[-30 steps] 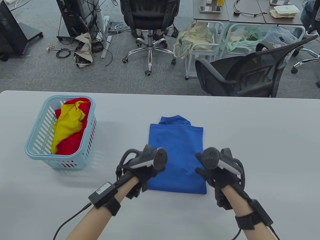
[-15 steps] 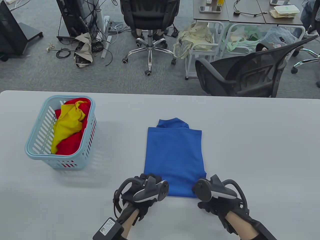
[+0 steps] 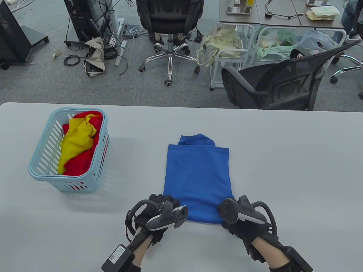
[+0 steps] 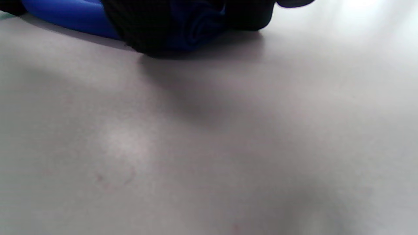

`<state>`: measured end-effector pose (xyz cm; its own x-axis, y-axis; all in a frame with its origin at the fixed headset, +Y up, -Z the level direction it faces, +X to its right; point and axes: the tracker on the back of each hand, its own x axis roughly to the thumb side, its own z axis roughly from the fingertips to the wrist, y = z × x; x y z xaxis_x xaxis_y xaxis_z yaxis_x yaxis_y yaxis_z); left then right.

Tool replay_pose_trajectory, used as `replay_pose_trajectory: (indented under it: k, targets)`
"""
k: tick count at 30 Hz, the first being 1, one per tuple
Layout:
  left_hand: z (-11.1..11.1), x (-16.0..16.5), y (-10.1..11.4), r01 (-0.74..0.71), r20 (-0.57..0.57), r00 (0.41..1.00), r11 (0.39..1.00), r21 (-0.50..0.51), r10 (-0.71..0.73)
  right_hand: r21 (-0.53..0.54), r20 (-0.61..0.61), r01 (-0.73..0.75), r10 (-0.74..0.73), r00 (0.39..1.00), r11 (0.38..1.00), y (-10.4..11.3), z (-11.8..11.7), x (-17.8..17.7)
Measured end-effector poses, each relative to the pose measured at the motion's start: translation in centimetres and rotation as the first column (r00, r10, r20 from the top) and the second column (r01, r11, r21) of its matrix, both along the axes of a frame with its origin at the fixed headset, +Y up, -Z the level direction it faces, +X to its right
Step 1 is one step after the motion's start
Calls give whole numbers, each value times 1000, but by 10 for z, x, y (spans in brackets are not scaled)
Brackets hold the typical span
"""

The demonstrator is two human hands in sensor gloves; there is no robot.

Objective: Roll t-shirt into tight roll

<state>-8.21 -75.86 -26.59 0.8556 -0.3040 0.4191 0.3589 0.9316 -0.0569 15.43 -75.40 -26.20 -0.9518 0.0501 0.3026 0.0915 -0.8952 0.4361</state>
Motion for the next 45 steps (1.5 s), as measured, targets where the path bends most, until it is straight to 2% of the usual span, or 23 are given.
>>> replay_pose_trajectory:
  k: [2, 5, 9, 12, 15, 17, 21, 27, 32, 36, 38, 40, 45]
  targets:
    - [0, 2, 1, 6, 16, 1000, 1000, 15, -6, 13, 13, 22, -22, 1000, 1000, 0, -1, 0]
    - [-1, -4, 4, -45, 39, 998, 999, -9, 45, 66, -27, -26, 27, 999, 998, 3, 4, -4]
    - [-5, -21, 7, -229, 15, 973, 968, -102, 231, 79, -84, -58, 65, 994, 995, 3, 12, -6]
    - [-6, -29, 8, -297, -6, 954, 943, -153, 299, 73, -98, -45, 52, 994, 996, 3, 11, -5]
    - [-7, -32, 9, -340, -46, 939, 905, -255, 339, 91, -117, -36, 47, 992, 995, 4, 8, -4]
    - [-8, -35, 10, -367, -70, 928, 871, -326, 365, 58, -144, 2, 7, 990, 998, 6, 7, 0]
    - [-9, -40, 8, -420, -111, 906, 831, -365, 408, -3, -125, 97, -97, 987, 995, 7, 6, 9]
    - [-13, -39, 6, -422, -127, 906, 839, -344, 403, -74, -64, 186, -191, 980, 980, 6, 5, 17]
    - [-9, -39, 6, -405, -161, 914, 862, -304, 373, -46, 33, 194, -193, 981, 980, 3, 3, 19]
    - [-10, -38, 7, -317, -163, 945, 919, -235, 285, -32, 107, 190, -186, 977, 981, 2, 3, 18]
    - [-12, -39, 6, -330, -187, 938, 914, -236, 290, -18, 128, 168, -164, 978, 986, 3, 4, 15]
    - [-10, -37, 6, -317, -194, 942, 918, -239, 275, -10, 122, 136, -134, 983, 991, 4, 4, 10]
    - [-7, -32, 7, -178, -216, 965, 975, -130, 147, -7, 123, 123, -121, 985, 992, 4, 4, 6]
